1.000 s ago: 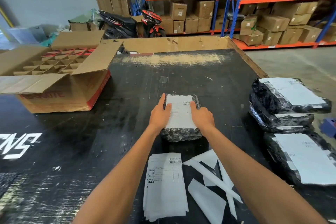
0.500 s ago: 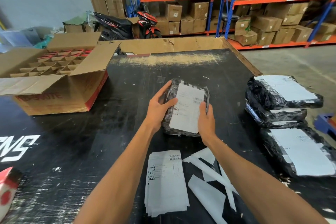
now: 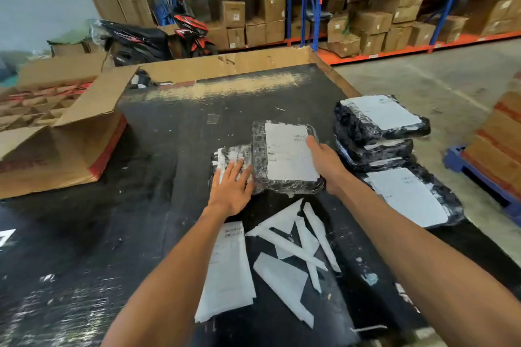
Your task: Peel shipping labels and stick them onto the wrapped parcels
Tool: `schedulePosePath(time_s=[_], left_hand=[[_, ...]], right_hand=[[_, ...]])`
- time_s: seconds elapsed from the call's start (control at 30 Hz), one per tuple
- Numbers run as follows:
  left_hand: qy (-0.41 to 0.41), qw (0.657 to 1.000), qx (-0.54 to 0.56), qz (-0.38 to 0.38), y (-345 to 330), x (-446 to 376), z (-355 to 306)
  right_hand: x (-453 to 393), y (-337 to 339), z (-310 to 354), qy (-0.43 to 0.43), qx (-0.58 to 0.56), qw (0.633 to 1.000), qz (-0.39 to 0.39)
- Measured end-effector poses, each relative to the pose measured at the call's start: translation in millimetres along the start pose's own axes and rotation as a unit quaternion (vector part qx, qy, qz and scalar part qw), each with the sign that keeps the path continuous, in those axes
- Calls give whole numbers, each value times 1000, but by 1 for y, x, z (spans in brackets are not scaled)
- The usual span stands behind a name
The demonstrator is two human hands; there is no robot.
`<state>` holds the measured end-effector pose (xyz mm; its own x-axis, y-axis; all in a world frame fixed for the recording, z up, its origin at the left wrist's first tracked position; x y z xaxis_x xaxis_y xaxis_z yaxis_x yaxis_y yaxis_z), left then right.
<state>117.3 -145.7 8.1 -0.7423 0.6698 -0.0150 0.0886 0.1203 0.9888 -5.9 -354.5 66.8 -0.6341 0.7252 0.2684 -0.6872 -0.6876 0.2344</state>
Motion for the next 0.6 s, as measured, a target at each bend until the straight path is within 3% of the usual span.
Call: schedulePosePath(time_s=[0.3,0.6], left_hand=[[105,994,-9,-24,-6,4,-33],[143,990,5,2,-1,17,-60]], right_hand=[[46,127,-34,67,74,995,24],[26,242,-68,71,67,994,-58]])
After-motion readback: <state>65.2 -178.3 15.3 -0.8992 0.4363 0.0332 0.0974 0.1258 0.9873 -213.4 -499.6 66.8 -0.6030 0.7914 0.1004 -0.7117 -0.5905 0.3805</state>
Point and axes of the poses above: each hand's wrist, its own x-axis away from the middle knuckle, its own y-axis out of the back of the hand, z = x × y, the point moved 1 cm from there along -x, towards the middle knuckle, and after that the axes turned 6 degrees about -z, right-handed, at the moved point
